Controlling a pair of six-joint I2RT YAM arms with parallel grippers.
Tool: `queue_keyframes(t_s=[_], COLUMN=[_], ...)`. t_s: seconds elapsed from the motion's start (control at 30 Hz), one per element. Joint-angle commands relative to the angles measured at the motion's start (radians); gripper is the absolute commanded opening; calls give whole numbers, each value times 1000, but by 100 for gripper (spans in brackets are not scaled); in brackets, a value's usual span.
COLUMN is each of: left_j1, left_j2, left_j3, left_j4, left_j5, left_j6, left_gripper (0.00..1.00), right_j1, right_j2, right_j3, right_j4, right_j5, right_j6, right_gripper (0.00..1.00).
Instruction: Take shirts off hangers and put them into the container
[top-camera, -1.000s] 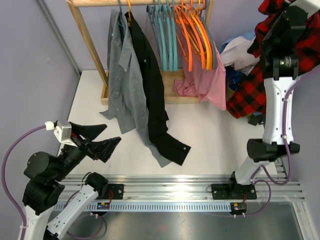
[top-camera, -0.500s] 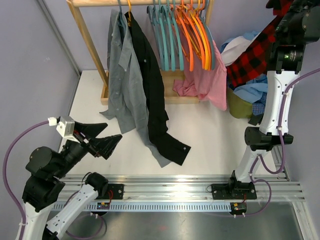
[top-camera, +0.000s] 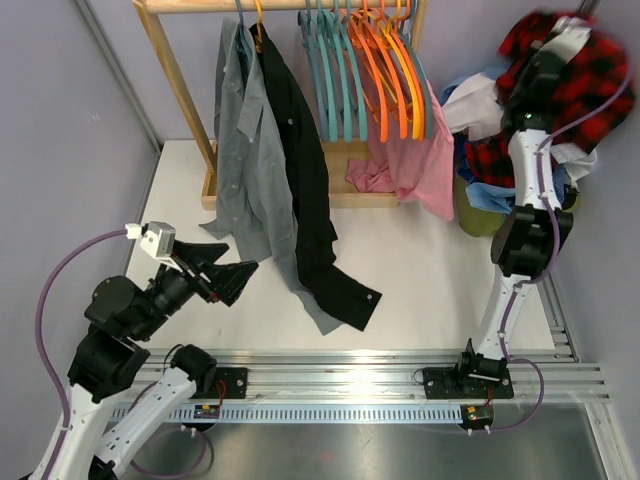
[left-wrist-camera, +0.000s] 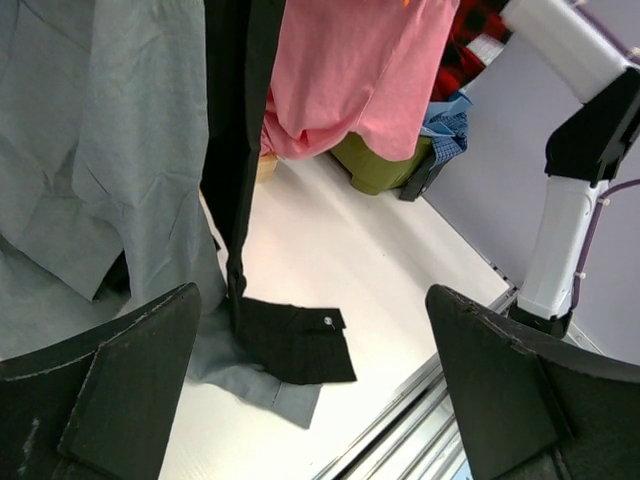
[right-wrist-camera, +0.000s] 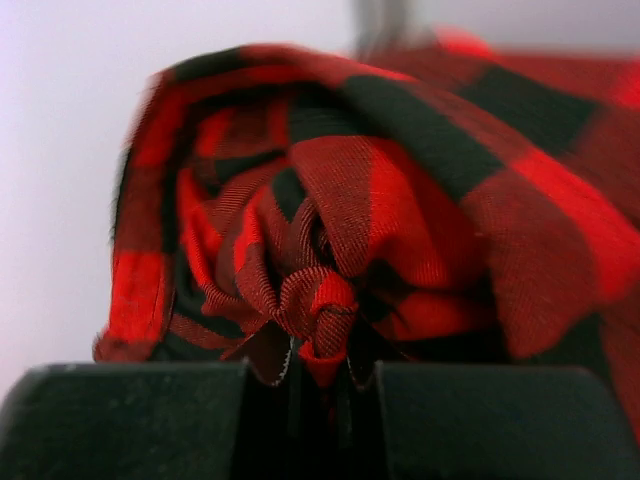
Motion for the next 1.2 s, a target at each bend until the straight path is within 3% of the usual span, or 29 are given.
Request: queue_keyframes(t_s=[0.0,0.2,0.4,0.43,0.47,0.5,0.53,0.6,0.8,1.0,1.17], left_j1=[1,1,1,1,1,1,1,1,1,1,1], left_j2=[-7,-23,-78,-99,-112,-122,-142,-153,-150,-156,-175], left_j3=[-53,-90,-109,-107,-106,-101,-97,-86,-32,-6,8], left_j4=[97,127,106,89,80,72,54,37,-15,-28,-41], left_j5=[2,45,53,47,42,34,14,0,-29,-36,-49], left_j6=[-41,-61,-82,-83,-81,-79,-81,-67,-18,17,45], left_gripper=[99,99,99,99,99,99,99,99,99,99,99], right_j1=[7,7,7,7,5,5,5,7,7,101,247], right_j2=[70,201,288,261,235,201,168,42,-383,-704,-926], right_j3=[-176,-336,-61,-45,-36,-40,-42,-75,-325,-494,-609], right_j4=[-260,-573,-917,-920,-914,-882,-870,-796,-490,-364,-325], right_j5=[-108,-177,-110,-103,-105,-119,-120,-134,-148,-105,-329], right_j6=[225,442,431,422,410,397,379,356,278,158,123], right_gripper=[0,0,1,9,28,61,77,99,99,99,99])
